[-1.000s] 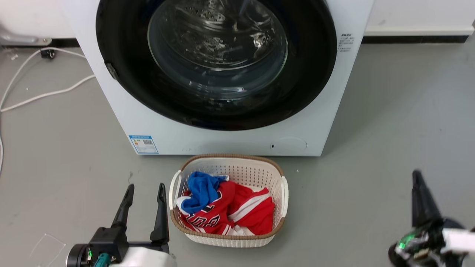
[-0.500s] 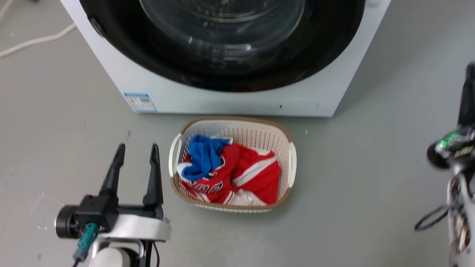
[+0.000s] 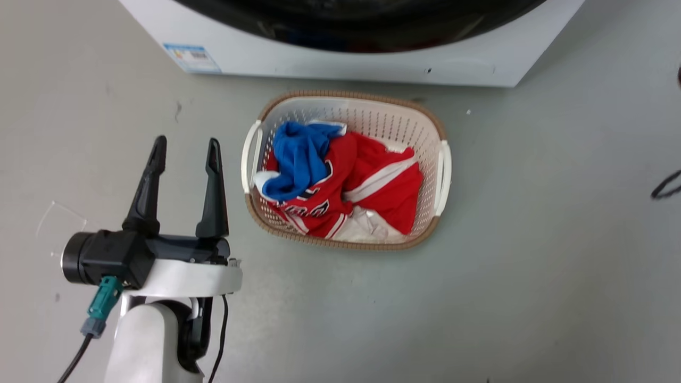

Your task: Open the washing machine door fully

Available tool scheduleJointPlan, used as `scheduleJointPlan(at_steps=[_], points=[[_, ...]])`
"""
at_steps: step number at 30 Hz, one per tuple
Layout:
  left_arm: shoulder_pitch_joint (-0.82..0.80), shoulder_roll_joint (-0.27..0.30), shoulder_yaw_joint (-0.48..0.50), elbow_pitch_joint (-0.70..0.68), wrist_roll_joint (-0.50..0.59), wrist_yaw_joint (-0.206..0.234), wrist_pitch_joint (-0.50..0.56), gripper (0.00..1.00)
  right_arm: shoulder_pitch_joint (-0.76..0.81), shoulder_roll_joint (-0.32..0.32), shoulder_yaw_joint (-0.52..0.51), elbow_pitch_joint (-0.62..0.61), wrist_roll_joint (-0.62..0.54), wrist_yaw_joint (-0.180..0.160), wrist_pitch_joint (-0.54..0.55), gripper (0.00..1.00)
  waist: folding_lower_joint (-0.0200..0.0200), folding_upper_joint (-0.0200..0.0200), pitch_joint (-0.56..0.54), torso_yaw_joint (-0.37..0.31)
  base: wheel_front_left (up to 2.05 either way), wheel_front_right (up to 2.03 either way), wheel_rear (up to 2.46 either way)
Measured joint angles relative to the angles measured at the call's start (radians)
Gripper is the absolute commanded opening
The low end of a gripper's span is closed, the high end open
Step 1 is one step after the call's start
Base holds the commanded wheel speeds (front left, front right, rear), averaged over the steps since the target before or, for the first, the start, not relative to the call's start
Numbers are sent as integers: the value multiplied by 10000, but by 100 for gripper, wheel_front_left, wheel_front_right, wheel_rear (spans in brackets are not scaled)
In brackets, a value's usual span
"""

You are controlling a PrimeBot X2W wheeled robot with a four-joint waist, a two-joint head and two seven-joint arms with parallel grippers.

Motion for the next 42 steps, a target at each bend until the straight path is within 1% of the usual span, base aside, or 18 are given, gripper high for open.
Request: scheduleJointPlan(at_steps=[7,13,16,22,28,32,42], points=[[-329,0,42,-2,-165,-56,0,100,-1436,-433,568,913,-311,0,704,0,1,0,816,202,0,0,0],[-497,0,-46,12,-322,-52,0,100,-2400,-761,1172,1312,-798,0,1315,0,0,0,1247,399,0,0,0],[-603,-2,-134,10,-378,-44,2,100,-2783,-928,1478,1528,-1070,0,1695,0,0,-1,1417,523,0,0,0],[-660,-2,-146,21,-453,13,2,100,-3232,-1127,1843,1871,-1233,0,2462,0,0,0,1571,663,0,0,0],[-686,-2,-196,115,-541,50,0,100,-3333,-1231,2103,1925,-1256,-13,3173,0,0,0,1524,694,0,0,0],[-700,0,-222,192,-591,92,0,100,-3160,-1168,2247,1910,-1306,-13,3411,0,0,-1,1321,705,0,0,0],[-291,-2,-207,360,-594,163,0,100,-1811,-1129,2568,1595,-1300,-13,4054,0,-1,0,436,638,0,0,0]])
